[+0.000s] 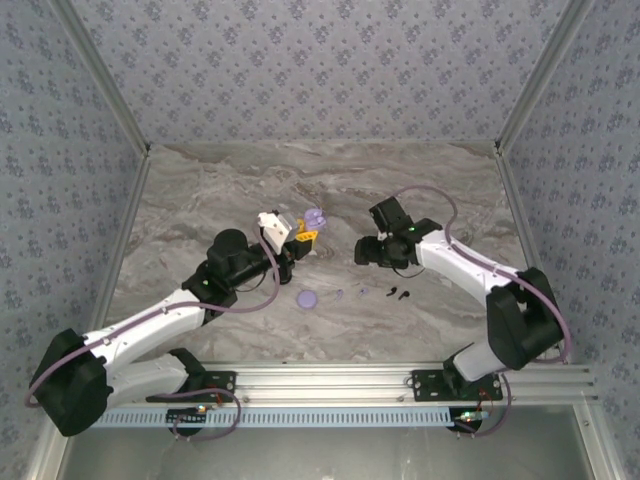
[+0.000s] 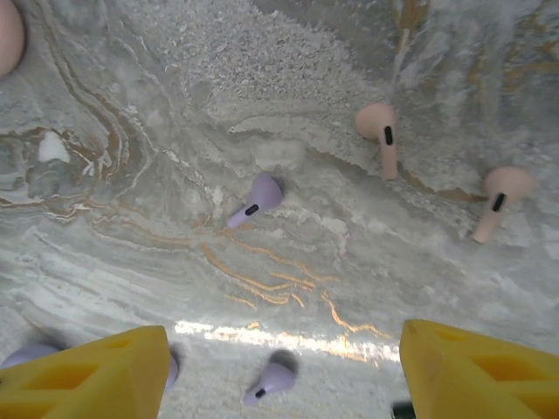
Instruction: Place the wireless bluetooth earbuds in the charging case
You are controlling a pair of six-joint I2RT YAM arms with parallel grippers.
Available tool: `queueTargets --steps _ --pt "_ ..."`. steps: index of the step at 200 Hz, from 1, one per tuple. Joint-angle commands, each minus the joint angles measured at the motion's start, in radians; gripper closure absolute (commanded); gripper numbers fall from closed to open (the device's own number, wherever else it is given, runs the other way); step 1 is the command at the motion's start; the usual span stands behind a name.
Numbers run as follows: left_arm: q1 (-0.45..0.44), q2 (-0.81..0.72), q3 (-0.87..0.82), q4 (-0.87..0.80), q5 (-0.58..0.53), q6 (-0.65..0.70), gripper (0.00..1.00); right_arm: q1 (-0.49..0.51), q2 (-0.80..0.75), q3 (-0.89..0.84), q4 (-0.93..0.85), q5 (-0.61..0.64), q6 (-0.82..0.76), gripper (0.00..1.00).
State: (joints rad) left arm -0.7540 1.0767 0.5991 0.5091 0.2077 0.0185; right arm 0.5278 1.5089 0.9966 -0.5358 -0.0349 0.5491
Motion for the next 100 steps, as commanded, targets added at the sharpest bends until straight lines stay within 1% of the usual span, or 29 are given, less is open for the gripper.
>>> queueTargets --steps 1,15,56,100 --pt "-0.005 -0.021 0.002 0.002 -0.010 0.020 1.00 0.002 0.060 0.004 0.070 -0.023 0.035 0.37" --pt "-0.005 -0.020 0.002 -0.001 -0.010 0.020 1.00 0.006 0.102 0.017 0.075 -0.018 0.036 0.42" --pt "-0.005 -0.026 0.001 -0.006 -0.012 0.020 1.00 0.015 0.195 0.060 0.086 -0.007 0.035 0.51" --pt "-0.005 -0.029 0.004 -0.012 -0.012 0.025 1.00 0.016 0.248 0.093 0.099 -0.011 0.027 0.54"
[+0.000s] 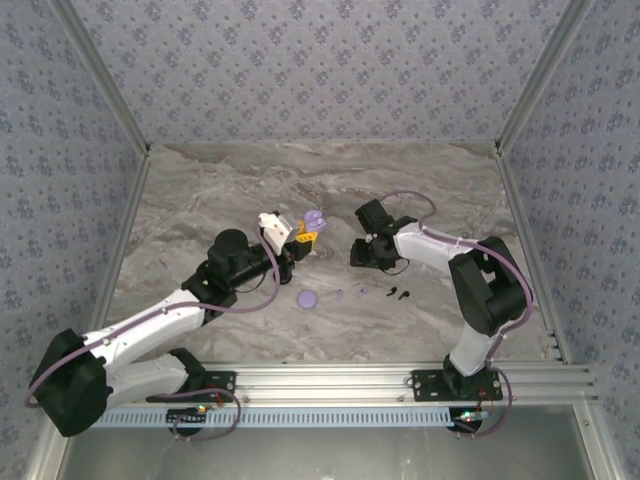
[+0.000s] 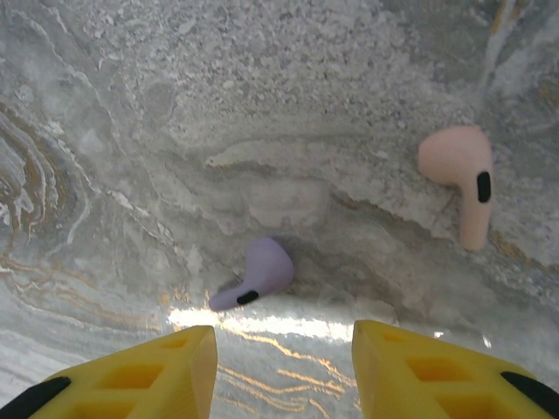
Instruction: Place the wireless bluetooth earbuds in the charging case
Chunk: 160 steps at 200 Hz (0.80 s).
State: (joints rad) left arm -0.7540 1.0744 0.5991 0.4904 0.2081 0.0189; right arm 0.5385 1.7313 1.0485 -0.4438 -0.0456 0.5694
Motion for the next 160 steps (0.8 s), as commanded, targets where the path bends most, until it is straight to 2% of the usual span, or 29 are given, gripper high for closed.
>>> queueTargets --steps 1,49,130,160 --pt "-0.004 -0.027 0.003 0.007 -0.012 0.025 1.00 0.006 0.026 0.042 0.007 0.000 0.007 0.54" --pt "-0.005 -0.025 0.008 0.004 -0.012 0.027 1.00 0.006 0.071 0.060 0.019 0.000 0.007 0.59" --pt "-0.005 -0.025 0.007 -0.004 -0.013 0.023 1.00 0.008 0.081 0.031 0.038 0.006 -0.005 0.79" --pt "-0.005 -0.024 0.007 -0.004 -0.013 0.021 1.00 0.007 0.057 0.025 0.032 0.021 -0.030 0.83"
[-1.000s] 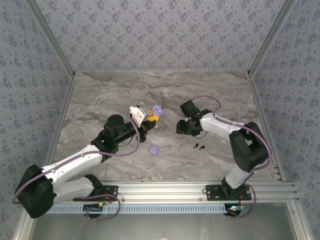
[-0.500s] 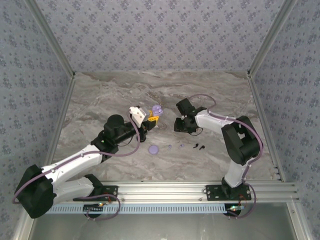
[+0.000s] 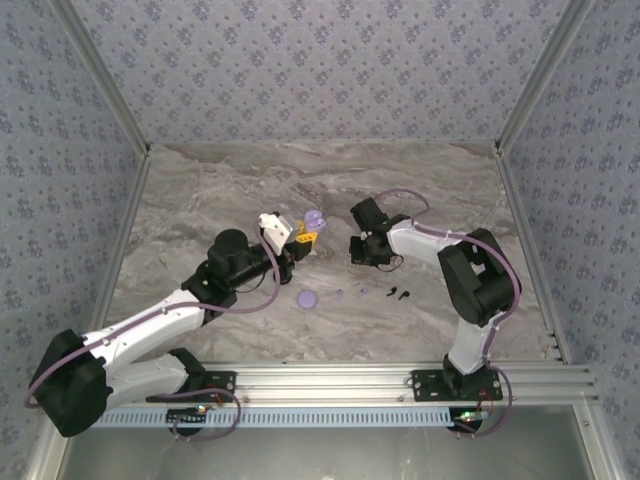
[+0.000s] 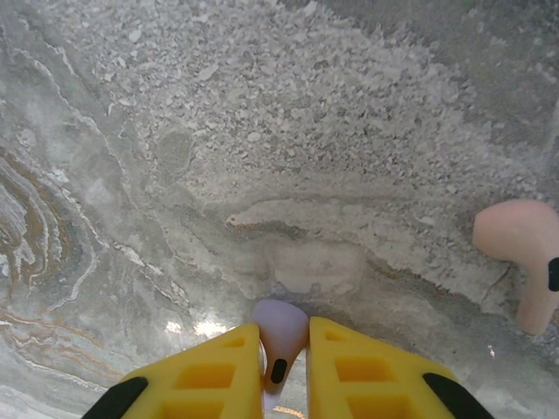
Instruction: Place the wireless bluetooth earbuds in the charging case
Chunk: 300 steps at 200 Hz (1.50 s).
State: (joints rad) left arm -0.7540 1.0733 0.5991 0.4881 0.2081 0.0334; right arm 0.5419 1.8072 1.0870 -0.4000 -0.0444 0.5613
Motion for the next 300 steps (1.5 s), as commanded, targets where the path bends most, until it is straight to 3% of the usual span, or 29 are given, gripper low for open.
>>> queueTargets --steps 1,56,111,152,216,300 --pt "-0.004 -0.022 0.007 -0.001 -0.012 0.006 1.00 0.004 -0.019 -0.013 -0.012 0.021 -0.023 0.83" --pt "-0.004 -0.012 -0.002 0.032 0.003 -0.024 1.00 0.006 -0.230 -0.078 0.033 0.034 -0.082 0.85" --pt "-0.004 0.088 0.025 0.131 0.058 -0.113 1.00 0.020 -0.621 -0.192 0.240 -0.062 -0.135 0.85" --pt "-0.005 0.165 0.068 0.169 0.102 -0.170 1.00 0.068 -0.788 -0.224 0.401 -0.130 -0.144 0.85" --pt "-0.006 0.195 0.082 0.170 0.119 -0.182 1.00 0.184 -0.769 -0.188 0.456 -0.103 -0.233 0.85" --pt "-0.014 0.199 0.083 0.178 0.140 -0.176 1.00 0.203 -0.704 -0.168 0.464 -0.045 -0.259 0.85"
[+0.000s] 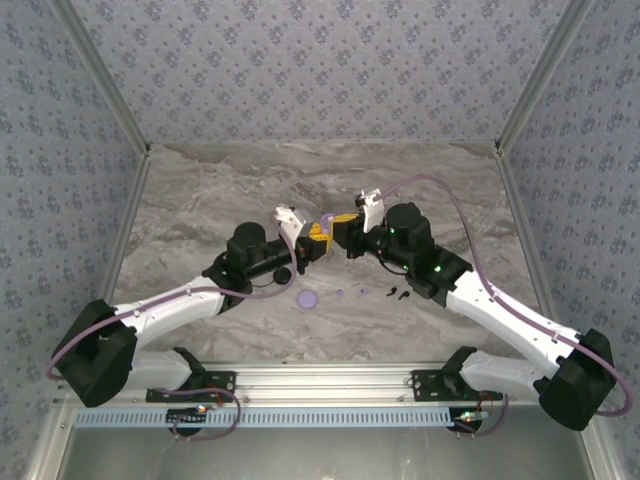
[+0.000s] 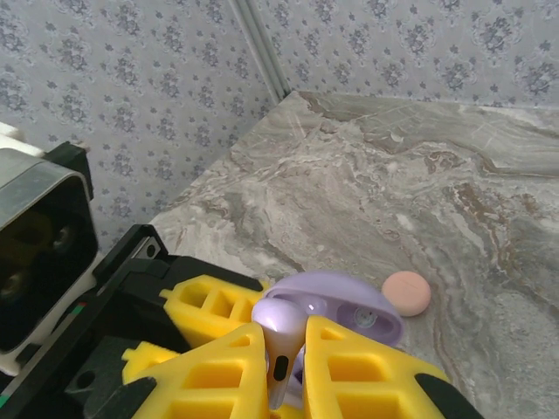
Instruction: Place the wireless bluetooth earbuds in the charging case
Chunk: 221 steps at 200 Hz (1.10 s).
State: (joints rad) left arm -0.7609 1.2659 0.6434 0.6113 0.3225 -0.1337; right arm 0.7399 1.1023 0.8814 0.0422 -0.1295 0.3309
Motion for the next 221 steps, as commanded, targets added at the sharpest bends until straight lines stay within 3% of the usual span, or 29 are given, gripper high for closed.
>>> queueTargets --steps 1,108,177,197,221 --pt "-0.008 0.006 0.039 0.055 0.026 -0.009 1.00 0.006 0.001 0.037 0.023 0.040 -0.029 0.85" --pt "-0.008 0.005 0.043 0.065 0.040 -0.012 1.00 0.004 0.021 0.024 0.024 0.065 -0.035 0.85" --pt "-0.009 0.004 0.045 0.070 0.030 -0.015 1.00 0.001 0.024 0.031 0.003 0.007 -0.040 0.83" --pt "-0.009 0.003 0.045 0.073 0.030 -0.015 1.00 -0.008 0.019 0.033 -0.014 -0.014 -0.036 0.76" --pt "-0.009 0.001 0.044 0.076 0.034 -0.014 1.00 -0.026 0.000 0.043 -0.019 -0.043 -0.021 0.57"
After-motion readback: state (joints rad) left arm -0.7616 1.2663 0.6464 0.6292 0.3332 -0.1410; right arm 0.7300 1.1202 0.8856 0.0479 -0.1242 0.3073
